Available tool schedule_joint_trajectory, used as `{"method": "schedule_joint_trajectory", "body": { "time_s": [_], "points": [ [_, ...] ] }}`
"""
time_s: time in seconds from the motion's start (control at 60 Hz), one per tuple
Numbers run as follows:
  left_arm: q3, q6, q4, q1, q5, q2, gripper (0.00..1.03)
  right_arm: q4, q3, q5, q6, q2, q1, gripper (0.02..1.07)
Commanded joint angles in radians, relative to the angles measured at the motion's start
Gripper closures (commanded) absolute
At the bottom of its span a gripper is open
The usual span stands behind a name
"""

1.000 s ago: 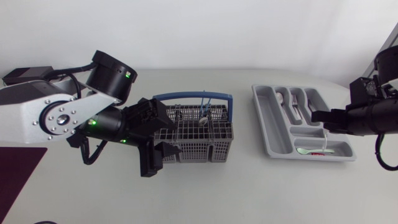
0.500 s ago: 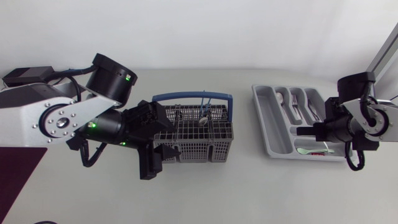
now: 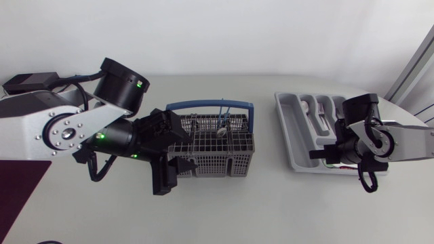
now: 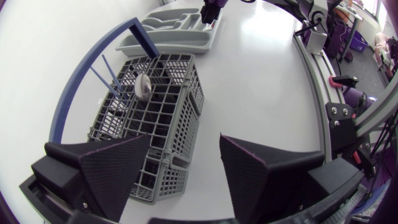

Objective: Unload the cutlery basket into the drawer organizer.

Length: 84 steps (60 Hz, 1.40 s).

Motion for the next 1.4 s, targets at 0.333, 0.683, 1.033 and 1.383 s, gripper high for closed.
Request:
{"method": "schedule_joint_trajectory", "body": {
  "time_s": [0.333,0.683,1.033,1.383],
  "points": [
    [-0.026,-0.009,0.006,0.009,-0.003,0.003,0.06,-0.271,0.09,-0.164,0.171,-0.237,0.054,0.37],
    [-0.038,-0.015,-0.001,0.003,-0.003,-0.015,0.06,-0.347,0.128,-0.522,0.513,-0.361,0.264,0.33],
    [-0.044,-0.017,-0.001,0.003,-0.003,-0.022,0.06,-0.077,0.137,-0.557,0.734,-0.263,0.51,0.33],
    [-0.041,-0.012,-0.001,0.026,-0.005,-0.022,0.06,0.099,0.171,-0.589,0.755,-0.099,0.545,0.4]
  ]
}}
